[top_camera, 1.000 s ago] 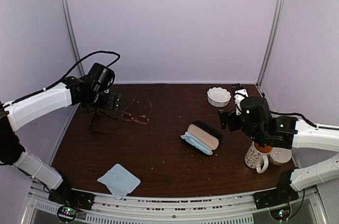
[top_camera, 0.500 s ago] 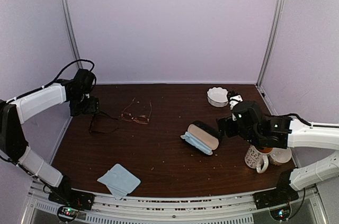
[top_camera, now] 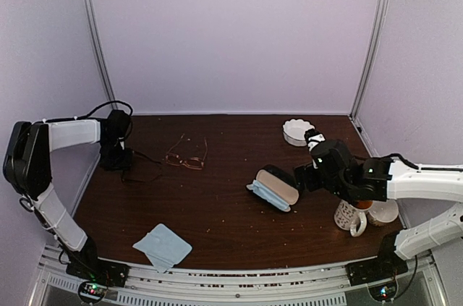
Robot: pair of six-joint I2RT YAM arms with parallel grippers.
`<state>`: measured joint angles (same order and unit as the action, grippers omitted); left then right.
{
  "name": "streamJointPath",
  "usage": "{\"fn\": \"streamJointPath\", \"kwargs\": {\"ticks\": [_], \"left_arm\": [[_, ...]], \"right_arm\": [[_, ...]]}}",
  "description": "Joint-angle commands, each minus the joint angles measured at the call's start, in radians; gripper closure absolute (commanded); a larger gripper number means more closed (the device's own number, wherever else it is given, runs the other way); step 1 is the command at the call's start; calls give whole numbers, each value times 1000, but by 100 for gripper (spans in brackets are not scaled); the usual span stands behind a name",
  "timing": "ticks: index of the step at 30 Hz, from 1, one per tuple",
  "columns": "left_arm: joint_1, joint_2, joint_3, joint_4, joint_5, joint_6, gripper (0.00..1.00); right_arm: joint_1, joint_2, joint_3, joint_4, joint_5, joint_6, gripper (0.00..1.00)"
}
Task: Organize the sunglasses
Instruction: Pick up the sunglasses from the corner of the board.
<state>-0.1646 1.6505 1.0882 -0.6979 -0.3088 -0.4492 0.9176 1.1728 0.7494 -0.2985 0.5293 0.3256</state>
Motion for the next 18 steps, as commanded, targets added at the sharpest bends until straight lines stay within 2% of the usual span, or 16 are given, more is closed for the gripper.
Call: {"fn": "streamJointPath", "kwargs": {"ticks": [1,8,18], "left_arm": [[32,23,-6,54,40,29,61],[43,65,-2,72,53,44,74],[58,92,-1,93,67,53,86]], "right_arm": [[-6,4,30,-23,3,12,0],[-6,14,37,-32,3,11,0],[-6,29,52,-42,-1,9,0]]}}
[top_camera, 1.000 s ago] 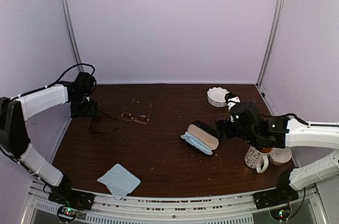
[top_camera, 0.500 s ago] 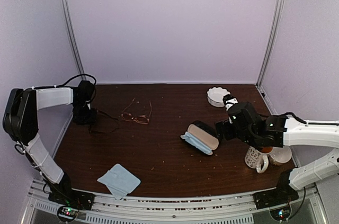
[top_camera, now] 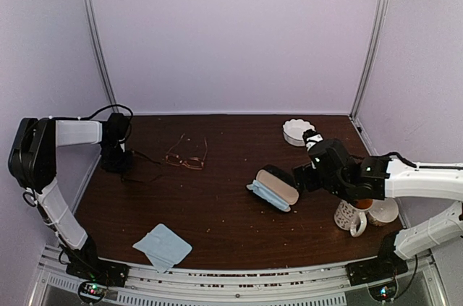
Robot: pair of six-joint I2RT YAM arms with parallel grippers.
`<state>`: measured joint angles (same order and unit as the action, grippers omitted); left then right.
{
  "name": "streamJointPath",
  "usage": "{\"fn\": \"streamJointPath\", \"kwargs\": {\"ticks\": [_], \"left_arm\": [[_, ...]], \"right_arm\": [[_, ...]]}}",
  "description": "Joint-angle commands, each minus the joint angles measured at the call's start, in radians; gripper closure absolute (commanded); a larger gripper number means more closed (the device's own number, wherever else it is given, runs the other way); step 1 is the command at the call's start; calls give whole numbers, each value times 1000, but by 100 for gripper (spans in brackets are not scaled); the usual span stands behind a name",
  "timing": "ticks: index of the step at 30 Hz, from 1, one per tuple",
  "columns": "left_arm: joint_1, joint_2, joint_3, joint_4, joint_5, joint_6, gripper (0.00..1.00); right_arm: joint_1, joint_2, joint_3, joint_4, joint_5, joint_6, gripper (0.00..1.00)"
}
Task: Organize the sunglasses
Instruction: Pick up the sunglasses from the corner of the board.
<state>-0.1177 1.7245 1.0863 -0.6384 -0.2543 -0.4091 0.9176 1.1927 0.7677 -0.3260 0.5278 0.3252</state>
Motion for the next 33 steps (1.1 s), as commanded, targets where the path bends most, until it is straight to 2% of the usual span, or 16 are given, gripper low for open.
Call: {"fn": "streamJointPath", "kwargs": {"ticks": [1,8,17,33], "left_arm": [[11,18,-1,35,14,13,87],[11,20,-2,37,7,13,100],[12,-12,-21,30,1,9,100],[-5,-214,-109,-30,46,-3,100]], "right_arm": [[-6,11,34,-16,0,8,0],[-6,16,42,-23,3,-1,0],[-6,18,46,-26,2,-2,0],[-6,-9,51,-34,-7,6,0]]}}
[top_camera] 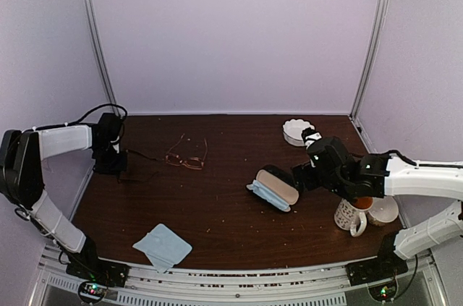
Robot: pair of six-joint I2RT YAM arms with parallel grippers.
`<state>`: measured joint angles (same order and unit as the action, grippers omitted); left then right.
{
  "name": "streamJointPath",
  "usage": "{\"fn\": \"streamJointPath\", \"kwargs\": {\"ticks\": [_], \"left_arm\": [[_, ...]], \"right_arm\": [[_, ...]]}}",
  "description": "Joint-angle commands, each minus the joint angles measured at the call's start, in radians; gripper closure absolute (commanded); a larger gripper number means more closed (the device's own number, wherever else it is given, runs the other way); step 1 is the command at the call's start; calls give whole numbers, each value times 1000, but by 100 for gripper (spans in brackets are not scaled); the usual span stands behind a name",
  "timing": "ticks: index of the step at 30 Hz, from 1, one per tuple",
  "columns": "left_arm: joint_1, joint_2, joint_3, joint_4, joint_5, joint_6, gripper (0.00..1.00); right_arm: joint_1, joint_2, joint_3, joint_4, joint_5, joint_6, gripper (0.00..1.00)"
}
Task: Organize the sunglasses
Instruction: Pick up the sunglasses from the corner of the board.
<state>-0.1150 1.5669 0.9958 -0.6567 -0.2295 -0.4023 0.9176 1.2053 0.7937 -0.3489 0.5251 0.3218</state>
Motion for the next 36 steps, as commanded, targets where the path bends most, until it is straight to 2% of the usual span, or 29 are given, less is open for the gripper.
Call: {"fn": "streamJointPath", "kwargs": {"ticks": [1,11,20,28,36], "left_arm": [[-13,-68,-22,-18,22,-9,100],[-125,-174,-37,-39,29,0,100],[-233,-236,-36,-38,62,-50,100],[-364,-306,-45,14,98,-51,100],[-508,-310,-31,70,113,-8,100]], "right_arm": [[-6,-24,25,-12,-6,10,0],[-5,-56,16,-20,-17,20,0],[-6,-98,-11,-18,-36,32,0],[-5,-156,-50,-3,-70,42,0],[-6,-215,-83,38,-160,56,0]]}}
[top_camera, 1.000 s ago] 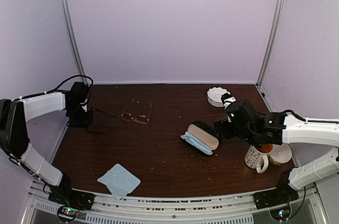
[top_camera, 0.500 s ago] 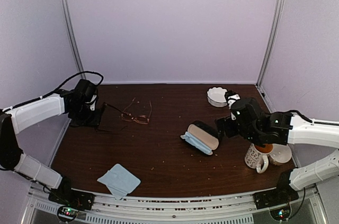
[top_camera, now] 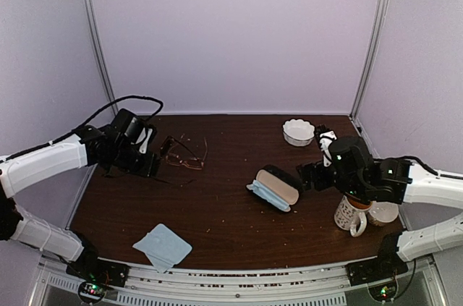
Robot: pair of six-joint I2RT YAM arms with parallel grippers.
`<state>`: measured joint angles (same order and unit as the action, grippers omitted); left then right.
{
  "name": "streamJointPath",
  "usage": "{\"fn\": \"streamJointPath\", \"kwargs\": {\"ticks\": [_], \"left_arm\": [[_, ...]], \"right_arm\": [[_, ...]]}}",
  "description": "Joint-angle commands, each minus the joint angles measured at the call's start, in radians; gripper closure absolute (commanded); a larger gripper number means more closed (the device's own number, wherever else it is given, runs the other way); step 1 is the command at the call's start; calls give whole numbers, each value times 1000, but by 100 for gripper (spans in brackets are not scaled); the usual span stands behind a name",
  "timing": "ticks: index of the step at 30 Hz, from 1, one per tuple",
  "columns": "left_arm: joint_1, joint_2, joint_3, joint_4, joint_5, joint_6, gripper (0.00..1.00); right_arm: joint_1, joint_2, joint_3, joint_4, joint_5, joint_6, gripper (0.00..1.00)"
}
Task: Organize the sunglasses
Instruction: Pick up the sunglasses from the corner of the board, then fold the left temple of the sunglasses with the sunglasses.
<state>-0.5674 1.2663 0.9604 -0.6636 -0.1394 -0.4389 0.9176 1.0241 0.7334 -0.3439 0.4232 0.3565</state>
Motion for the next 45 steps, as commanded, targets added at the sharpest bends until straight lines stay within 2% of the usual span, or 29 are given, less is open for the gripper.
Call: {"fn": "streamJointPath", "kwargs": {"ticks": [1,15,23,37,45], "left_arm": [[-73,-5,9,85,30,34,100],[-278,96,133,129,77,88,100],[-305,110,158,142,157,80,100],[-313,124,218,150,302,80,100],[-317,127,237,185,357,59,100]], "right_arm": [[-6,-41,-26,42,-83,21,0],[-3,-93,-49,149,-401,76,0],[-5,-112,-90,280,-489,195,0],[-5,-69,-122,629,-611,366,2],[-5,-14,-91,660,-612,376,3]]}}
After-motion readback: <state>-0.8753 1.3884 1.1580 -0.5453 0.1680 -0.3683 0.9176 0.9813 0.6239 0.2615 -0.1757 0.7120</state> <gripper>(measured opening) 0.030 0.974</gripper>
